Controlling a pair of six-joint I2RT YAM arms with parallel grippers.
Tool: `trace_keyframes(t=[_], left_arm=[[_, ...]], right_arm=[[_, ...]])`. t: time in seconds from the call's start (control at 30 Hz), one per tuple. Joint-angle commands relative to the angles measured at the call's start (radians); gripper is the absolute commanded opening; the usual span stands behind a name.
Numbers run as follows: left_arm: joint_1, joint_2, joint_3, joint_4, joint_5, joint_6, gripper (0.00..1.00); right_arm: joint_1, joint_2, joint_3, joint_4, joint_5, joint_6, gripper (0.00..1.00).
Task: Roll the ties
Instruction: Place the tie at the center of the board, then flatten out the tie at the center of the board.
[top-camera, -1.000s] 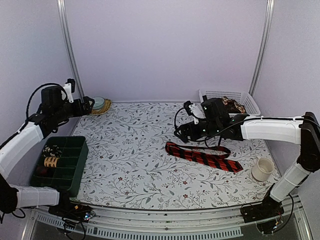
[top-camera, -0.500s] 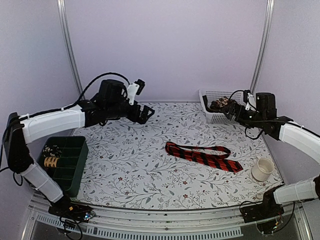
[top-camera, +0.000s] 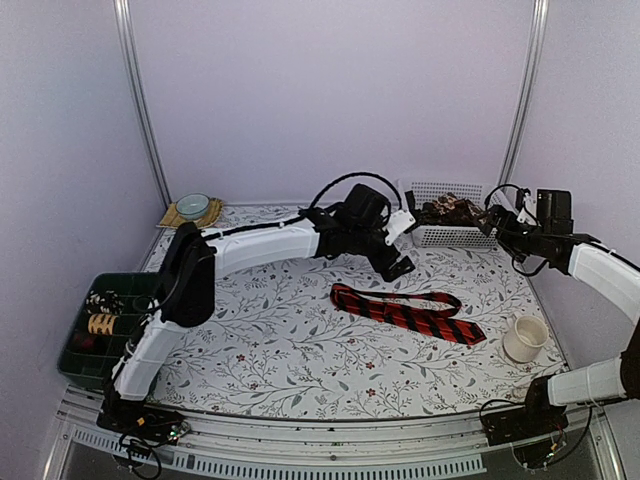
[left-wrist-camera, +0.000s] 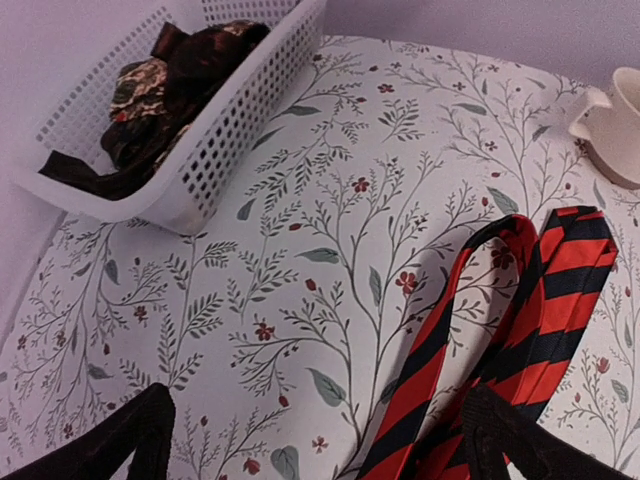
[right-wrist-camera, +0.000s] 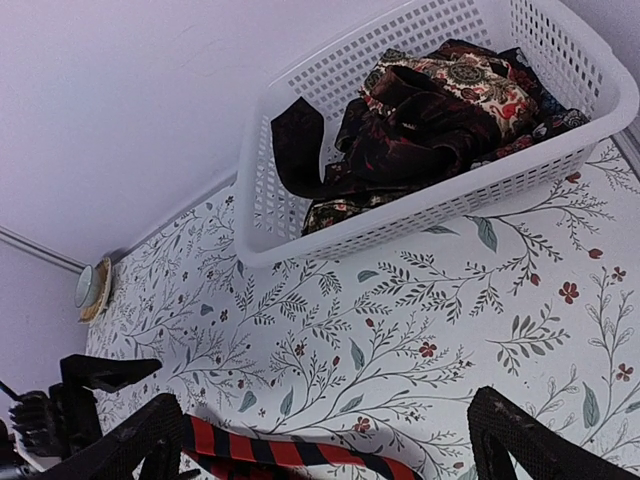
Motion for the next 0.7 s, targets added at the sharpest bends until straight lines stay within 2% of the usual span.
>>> trace_keyframes(t=[0.0,0.17,0.4,0.67], left_arm=[[-0.058,0.108,0.166,-0.125,0.067,0.075,1.0],[-0.099,0.137,0.119,-0.004,0.072,0.101,1.0],[-0.11,0.171,0.115,0.043,0.16,0.07,1.0],[-0.112,0.229,0.116,0.034,0.094,0.081,1.0]], right_arm=[[-0.015,-0.01,0.001,-0.017,0.005,-0.021,1.0],[-0.02,-0.043,-0.008,-0.016,-0.011,-0.015,1.0],[-0.02,-0.088,-0.03,-0.017,-0.032,-0.002,1.0],[-0.019,-0.129,-0.062,-0.008,-0.067,0.014,1.0]])
